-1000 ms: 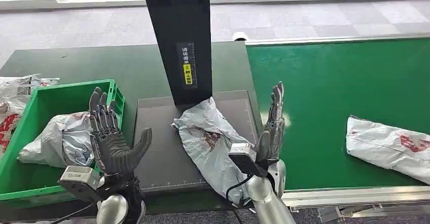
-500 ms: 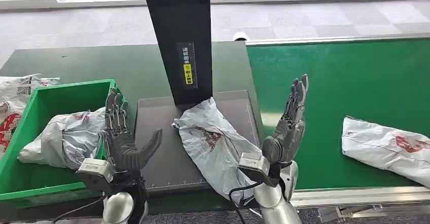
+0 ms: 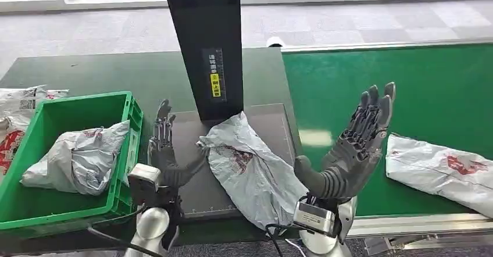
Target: Moved the parcel from conveyor to table for the left to box.
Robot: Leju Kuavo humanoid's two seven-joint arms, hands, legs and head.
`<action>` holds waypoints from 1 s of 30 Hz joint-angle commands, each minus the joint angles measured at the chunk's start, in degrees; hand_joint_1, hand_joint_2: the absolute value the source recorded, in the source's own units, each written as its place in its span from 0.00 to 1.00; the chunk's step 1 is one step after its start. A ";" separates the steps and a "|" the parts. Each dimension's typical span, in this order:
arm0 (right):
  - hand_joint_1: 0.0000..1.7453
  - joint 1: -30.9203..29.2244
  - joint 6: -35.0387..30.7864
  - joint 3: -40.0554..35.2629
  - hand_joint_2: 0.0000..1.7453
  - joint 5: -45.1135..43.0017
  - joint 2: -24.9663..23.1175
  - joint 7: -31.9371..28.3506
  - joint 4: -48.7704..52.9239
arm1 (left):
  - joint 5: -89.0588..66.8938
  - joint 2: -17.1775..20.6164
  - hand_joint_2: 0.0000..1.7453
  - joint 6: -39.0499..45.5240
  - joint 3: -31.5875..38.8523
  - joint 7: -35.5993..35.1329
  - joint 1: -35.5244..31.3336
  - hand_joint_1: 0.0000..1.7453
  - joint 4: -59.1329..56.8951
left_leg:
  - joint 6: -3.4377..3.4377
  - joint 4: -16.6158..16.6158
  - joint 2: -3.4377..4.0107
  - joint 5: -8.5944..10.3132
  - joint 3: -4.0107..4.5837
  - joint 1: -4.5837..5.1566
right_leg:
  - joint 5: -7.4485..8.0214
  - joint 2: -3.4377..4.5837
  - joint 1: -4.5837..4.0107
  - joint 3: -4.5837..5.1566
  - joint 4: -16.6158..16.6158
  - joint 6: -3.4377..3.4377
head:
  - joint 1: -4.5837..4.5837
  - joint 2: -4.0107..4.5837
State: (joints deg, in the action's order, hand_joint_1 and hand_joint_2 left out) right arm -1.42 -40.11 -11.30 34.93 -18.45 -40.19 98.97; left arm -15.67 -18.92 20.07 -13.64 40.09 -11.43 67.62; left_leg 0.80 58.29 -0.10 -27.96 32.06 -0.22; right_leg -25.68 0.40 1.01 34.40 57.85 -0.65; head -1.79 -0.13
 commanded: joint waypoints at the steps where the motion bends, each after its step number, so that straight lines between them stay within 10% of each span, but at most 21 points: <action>1: 0.00 -1.54 0.11 -7.90 1.00 -4.28 -1.55 0.19 -4.94 | 3.07 -1.08 1.00 -2.15 -8.61 -3.49 -14.54 0.00 -33.25 | 0.00 -0.08 -0.14 0.04 -0.10 0.01 | -0.02 -0.16 0.00 -0.13 -0.05 0.04 | 0.00 0.00; 30: 0.00 -2.32 0.11 -7.02 1.00 -4.23 -1.55 0.19 -7.66 | 12.30 -1.08 1.00 5.47 -25.80 -7.68 -20.68 0.00 -45.55 | 0.00 -0.17 0.02 0.04 -0.15 -0.04 | 0.04 -0.01 -0.04 -0.19 -0.15 0.08 | 0.00 0.00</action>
State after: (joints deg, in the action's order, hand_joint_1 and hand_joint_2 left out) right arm -3.18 -40.06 -17.38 31.23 -18.14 -40.02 95.67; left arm -1.38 -21.99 23.19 -30.27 36.83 -27.84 30.43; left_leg 0.76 58.30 -0.19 -27.93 32.14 -0.21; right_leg -25.66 0.33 1.03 34.38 57.86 -0.68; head -1.79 -0.13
